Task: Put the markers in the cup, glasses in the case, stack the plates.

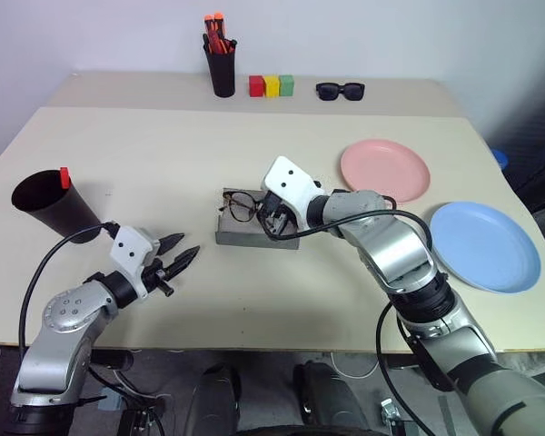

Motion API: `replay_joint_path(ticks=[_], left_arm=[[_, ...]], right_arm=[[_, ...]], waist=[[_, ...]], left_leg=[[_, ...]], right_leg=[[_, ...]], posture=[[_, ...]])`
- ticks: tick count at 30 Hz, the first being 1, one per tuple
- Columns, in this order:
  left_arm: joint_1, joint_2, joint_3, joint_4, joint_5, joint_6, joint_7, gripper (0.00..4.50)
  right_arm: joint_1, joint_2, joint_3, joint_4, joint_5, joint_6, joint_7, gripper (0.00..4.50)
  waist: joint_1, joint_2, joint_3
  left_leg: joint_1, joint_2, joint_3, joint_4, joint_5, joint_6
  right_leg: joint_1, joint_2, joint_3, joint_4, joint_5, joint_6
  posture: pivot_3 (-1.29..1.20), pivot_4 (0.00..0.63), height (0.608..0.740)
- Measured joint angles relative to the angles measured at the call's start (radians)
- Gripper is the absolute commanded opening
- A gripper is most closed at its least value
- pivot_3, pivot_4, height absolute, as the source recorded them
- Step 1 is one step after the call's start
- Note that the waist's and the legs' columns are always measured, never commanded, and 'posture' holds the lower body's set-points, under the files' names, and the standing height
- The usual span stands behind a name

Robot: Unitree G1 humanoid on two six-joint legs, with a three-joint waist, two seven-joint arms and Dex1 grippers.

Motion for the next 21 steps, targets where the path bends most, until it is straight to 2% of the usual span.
replay_joint_path(ticks=[13, 16, 20, 21], left_arm=[[0.013, -0.008, -0.001, -0.034, -0.011, 0.029, 0.018, 1.95], [0.004, -0.009, -0.002, -0.034, -0.011, 0.030, 0.020, 1.95], [0.001, -0.009, -0.005, -0.041, -0.014, 0.031, 0.020, 1.95], [0.002, -0.009, -0.005, -0.041, -0.015, 0.031, 0.020, 1.95]], right_arm=[[-0.024, -0.037, 0.055, 0.036, -0.037, 0.055, -0.040, 0.05], [-0.024, -0.030, 0.055, 0.047, -0.034, 0.058, -0.046, 1.02], [-0.024, -0.015, 0.054, 0.047, -0.029, 0.059, -0.057, 2.91], [-0.024, -0.015, 0.050, 0.047, -0.027, 0.059, -0.058, 2.91]], waist=[[-0.004, 0.000, 0.000], [-0.004, 0.000, 0.000], [-0.004, 0.000, 0.000], [-0.004, 0.000, 0.000]], left_leg=[[0.000, 0.000, 0.000, 0.000, 0.000, 0.000], [0.000, 0.000, 0.000, 0.000, 0.000, 0.000], [-0.001, 0.000, 0.000, -0.001, 0.000, 0.000], [-0.001, 0.000, 0.000, -0.001, 0.000, 0.000]], right_leg=[[-0.001, 0.000, 0.000, 0.000, 0.000, 0.000], [-0.001, 0.000, 0.000, 0.000, 0.000, 0.000], [-0.001, 0.000, 0.000, 0.000, 0.000, 0.000], [-0.001, 0.000, 0.000, 0.000, 0.000, 0.000]], posture=[[0.00, 0.150, 0.722], [0.00, 0.150, 0.722], [0.00, 0.150, 0.722], [0.00, 0.150, 0.722]])
